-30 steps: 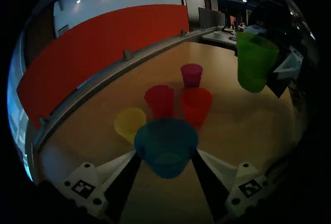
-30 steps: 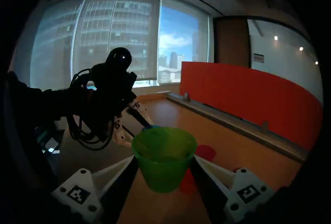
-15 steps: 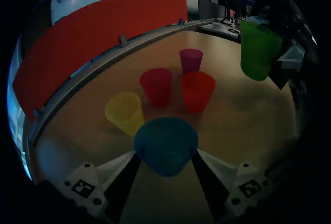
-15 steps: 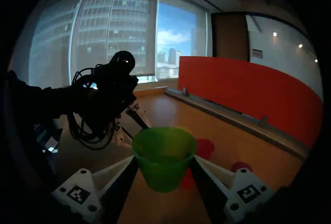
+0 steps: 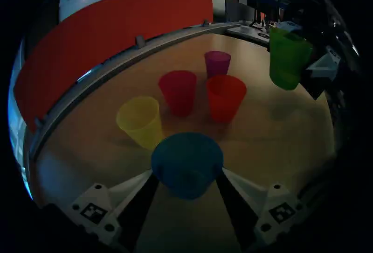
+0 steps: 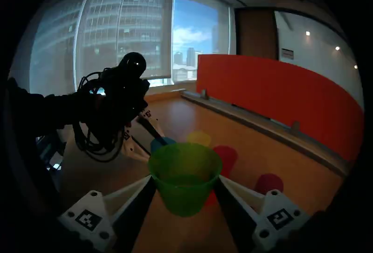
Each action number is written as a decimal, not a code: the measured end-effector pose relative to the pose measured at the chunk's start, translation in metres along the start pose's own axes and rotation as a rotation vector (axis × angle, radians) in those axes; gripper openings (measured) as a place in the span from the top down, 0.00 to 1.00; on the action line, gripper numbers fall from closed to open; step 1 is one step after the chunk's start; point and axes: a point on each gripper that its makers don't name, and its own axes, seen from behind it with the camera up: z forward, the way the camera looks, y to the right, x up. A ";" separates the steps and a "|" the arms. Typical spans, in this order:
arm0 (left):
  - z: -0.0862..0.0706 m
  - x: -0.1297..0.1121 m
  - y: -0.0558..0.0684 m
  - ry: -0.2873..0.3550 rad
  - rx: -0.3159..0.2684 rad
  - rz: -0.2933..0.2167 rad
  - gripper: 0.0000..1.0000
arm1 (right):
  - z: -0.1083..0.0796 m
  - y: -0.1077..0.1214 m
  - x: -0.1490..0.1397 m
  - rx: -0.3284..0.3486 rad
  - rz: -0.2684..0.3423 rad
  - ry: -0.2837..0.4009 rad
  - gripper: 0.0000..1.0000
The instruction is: Pour water
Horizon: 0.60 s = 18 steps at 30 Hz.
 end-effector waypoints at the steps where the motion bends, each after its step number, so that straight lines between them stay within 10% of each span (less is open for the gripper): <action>1: 0.000 -0.001 0.001 -0.001 -0.002 0.000 0.17 | 0.000 0.001 -0.001 -0.002 0.000 -0.002 0.14; 18: 0.003 -0.022 0.006 -0.041 -0.006 0.006 0.17 | 0.001 0.009 -0.017 -0.016 0.004 -0.044 0.14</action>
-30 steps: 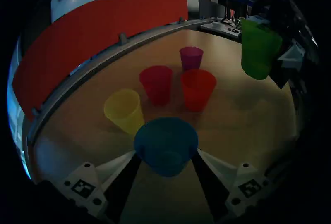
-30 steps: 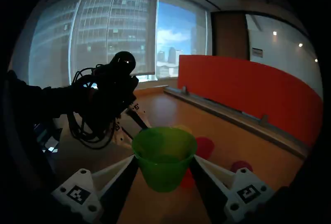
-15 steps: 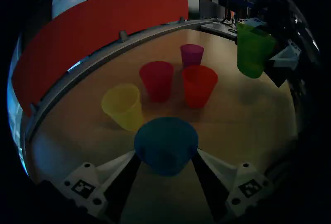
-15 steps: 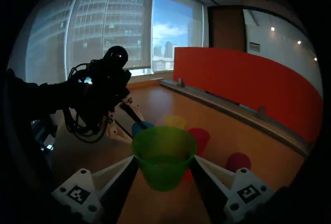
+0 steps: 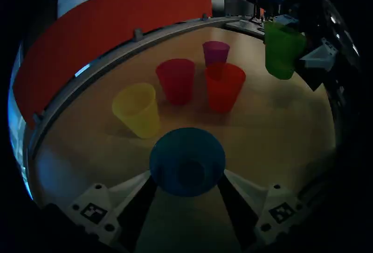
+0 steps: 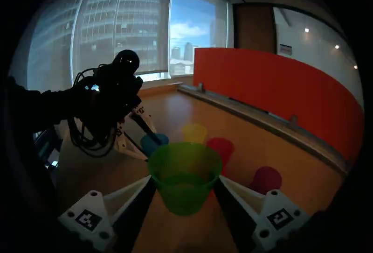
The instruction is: Pour water
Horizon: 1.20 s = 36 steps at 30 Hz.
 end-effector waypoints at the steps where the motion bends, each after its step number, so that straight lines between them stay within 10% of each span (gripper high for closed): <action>1: 0.000 -0.002 0.001 -0.006 -0.001 0.001 0.15 | 0.001 0.001 -0.002 0.000 0.002 -0.004 0.14; 36: -0.039 -0.036 0.003 -0.039 0.022 -0.018 0.11 | 0.034 0.005 -0.093 0.023 0.021 -0.232 0.14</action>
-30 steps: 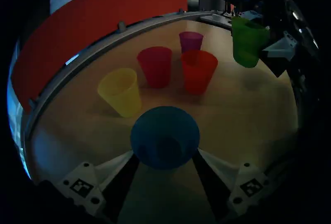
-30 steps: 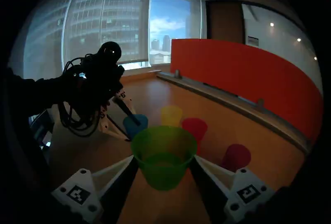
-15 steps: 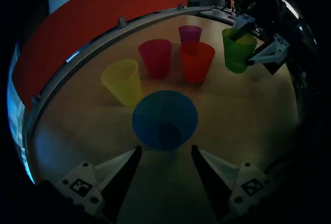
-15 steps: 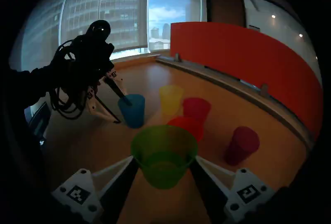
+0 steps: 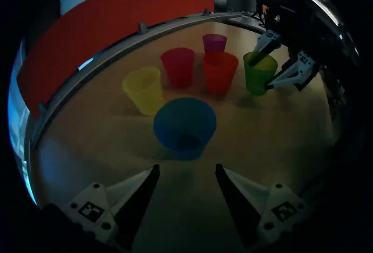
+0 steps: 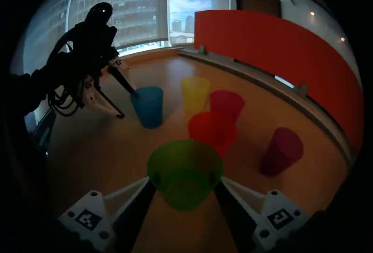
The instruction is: Pour water
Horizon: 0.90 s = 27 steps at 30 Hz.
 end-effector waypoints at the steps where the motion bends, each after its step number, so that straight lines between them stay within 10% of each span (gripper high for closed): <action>1: -0.001 0.000 -0.001 0.003 0.002 -0.001 0.11 | 0.000 0.000 -0.002 -0.001 -0.001 -0.004 0.14; 27: -0.020 -0.002 -0.003 0.031 0.034 -0.002 0.11 | -0.006 0.000 -0.025 -0.028 0.016 -0.043 0.05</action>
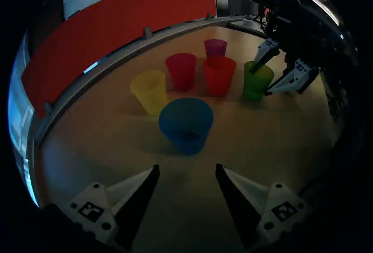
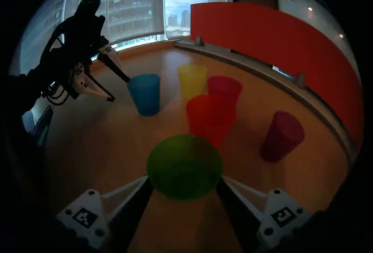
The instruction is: Pour water
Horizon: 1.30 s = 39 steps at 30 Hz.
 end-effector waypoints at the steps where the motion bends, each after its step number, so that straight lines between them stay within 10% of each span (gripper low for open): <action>1: -0.001 0.000 0.000 0.002 0.002 -0.002 0.11 | -0.002 0.000 -0.002 -0.004 -0.001 -0.003 0.04; 24: -0.036 -0.005 0.007 0.093 0.087 -0.081 0.11 | -0.083 -0.002 -0.027 -0.121 0.037 0.050 0.00; 39: -0.064 0.005 -0.009 0.276 0.286 -0.212 0.11 | -0.122 0.016 -0.010 -0.296 0.158 0.219 0.00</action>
